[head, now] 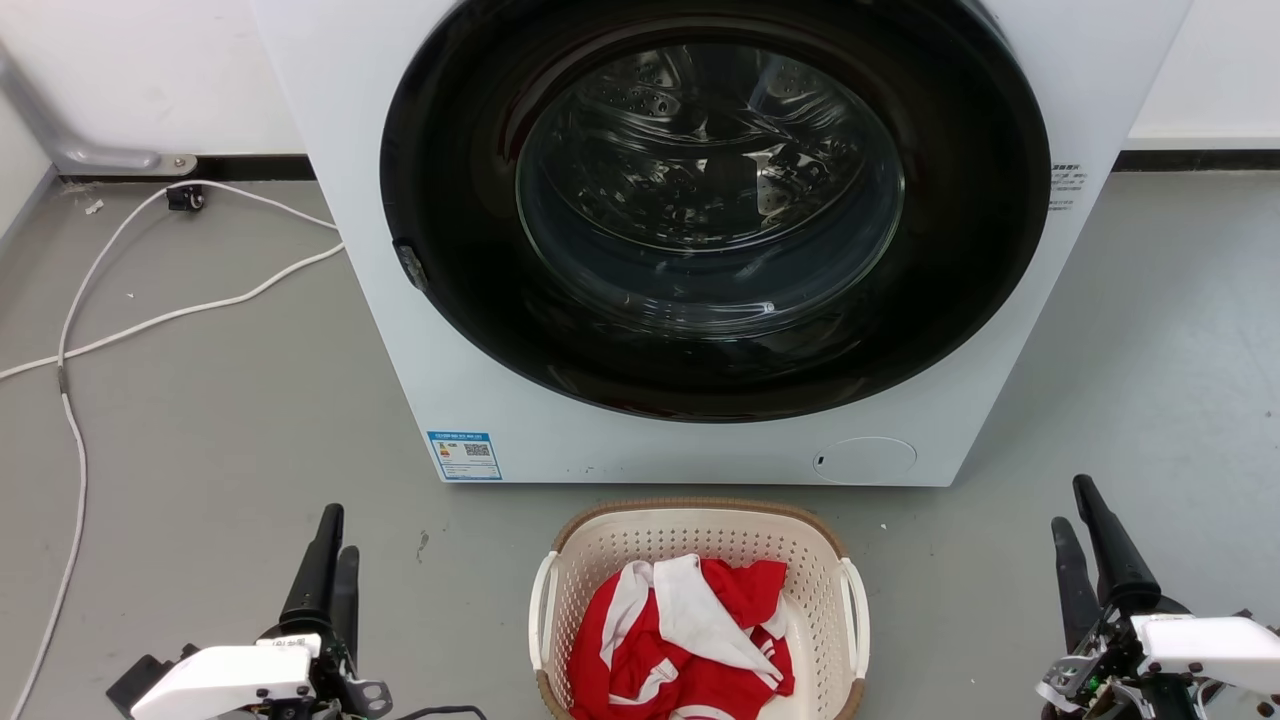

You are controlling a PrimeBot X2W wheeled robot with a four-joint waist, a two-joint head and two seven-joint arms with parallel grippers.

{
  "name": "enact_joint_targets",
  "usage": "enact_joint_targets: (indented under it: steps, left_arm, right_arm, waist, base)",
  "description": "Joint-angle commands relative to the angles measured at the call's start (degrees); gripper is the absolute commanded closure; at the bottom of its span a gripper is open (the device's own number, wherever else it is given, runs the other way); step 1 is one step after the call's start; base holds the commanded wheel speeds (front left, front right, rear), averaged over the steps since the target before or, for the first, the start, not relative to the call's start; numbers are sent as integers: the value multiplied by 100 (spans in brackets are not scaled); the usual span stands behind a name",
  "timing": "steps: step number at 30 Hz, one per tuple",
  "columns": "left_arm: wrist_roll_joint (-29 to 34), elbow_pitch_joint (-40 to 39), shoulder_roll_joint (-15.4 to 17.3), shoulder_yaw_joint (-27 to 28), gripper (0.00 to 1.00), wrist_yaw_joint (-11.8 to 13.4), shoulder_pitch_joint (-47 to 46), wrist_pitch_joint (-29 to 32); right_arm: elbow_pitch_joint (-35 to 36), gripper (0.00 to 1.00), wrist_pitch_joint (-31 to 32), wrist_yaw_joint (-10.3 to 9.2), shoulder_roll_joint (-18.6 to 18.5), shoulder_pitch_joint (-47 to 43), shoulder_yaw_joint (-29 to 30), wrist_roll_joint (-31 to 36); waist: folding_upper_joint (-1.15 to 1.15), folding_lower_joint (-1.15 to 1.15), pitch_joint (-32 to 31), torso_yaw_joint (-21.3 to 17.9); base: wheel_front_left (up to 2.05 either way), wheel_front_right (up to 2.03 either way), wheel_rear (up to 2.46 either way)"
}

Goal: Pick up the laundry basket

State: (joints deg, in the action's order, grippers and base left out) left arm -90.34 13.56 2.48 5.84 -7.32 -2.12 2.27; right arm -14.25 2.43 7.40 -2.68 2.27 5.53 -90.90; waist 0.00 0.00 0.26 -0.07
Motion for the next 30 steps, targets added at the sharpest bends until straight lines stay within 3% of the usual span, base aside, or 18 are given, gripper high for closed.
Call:
enact_joint_targets:
  steps: [1, 10, 15, 20, 30]
  left_arm:
    - [110, -122, 21, 55, 0, -4, -35, -71]
    - [671, -192, 25, 320, 0, -6, -43, -287]
    - [1103, -311, 27, 440, 0, -7, -55, -399]
    - [2110, -678, 29, 461, 0, 92, -52, -504]
    - [3815, -1577, 33, -64, 0, 528, 24, -702]
  right_arm:
    - [163, 0, -73, 9, -14, 97, 11, 130]
    - [298, 0, -291, 9, -16, 160, 177, 1059]
    - [535, 0, -403, 10, -17, 190, 216, 1916]
    - [884, 0, -514, 10, -18, 221, 189, 2891]
    - [1497, 0, -710, 11, -20, 248, 11, 4542]
  waist:
    - [0, 0, 2, 0]
    - [0, 0, 11, 2]
    - [0, 0, 19, 6]
    - [0, 0, 41, 8]
    - [0, 0, 99, -8]
  base:
    - [0, 0, 0]
    - [0, 0, 0]
    - [0, 0, 0]
    - [0, 0, 0]
    - [0, 0, 0]
